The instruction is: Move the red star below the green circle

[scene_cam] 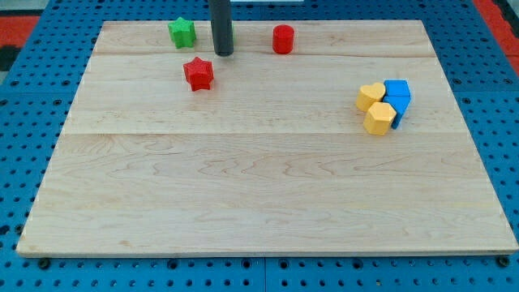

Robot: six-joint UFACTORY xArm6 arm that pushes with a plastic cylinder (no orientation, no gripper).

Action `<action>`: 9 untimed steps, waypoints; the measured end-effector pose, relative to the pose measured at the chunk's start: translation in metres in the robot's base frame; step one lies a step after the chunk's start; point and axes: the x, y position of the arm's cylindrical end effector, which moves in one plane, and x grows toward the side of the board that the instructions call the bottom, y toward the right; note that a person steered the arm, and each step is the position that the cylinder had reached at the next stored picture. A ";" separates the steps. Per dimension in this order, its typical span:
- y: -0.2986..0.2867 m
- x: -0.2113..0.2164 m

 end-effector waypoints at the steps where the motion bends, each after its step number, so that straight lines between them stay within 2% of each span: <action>1: -0.007 0.063; 2: -0.044 0.088; 3: -0.078 0.078; 4: -0.075 0.060; 5: -0.100 0.050; 6: -0.066 0.037; 7: -0.057 0.040; 8: -0.056 0.065; 9: -0.026 0.056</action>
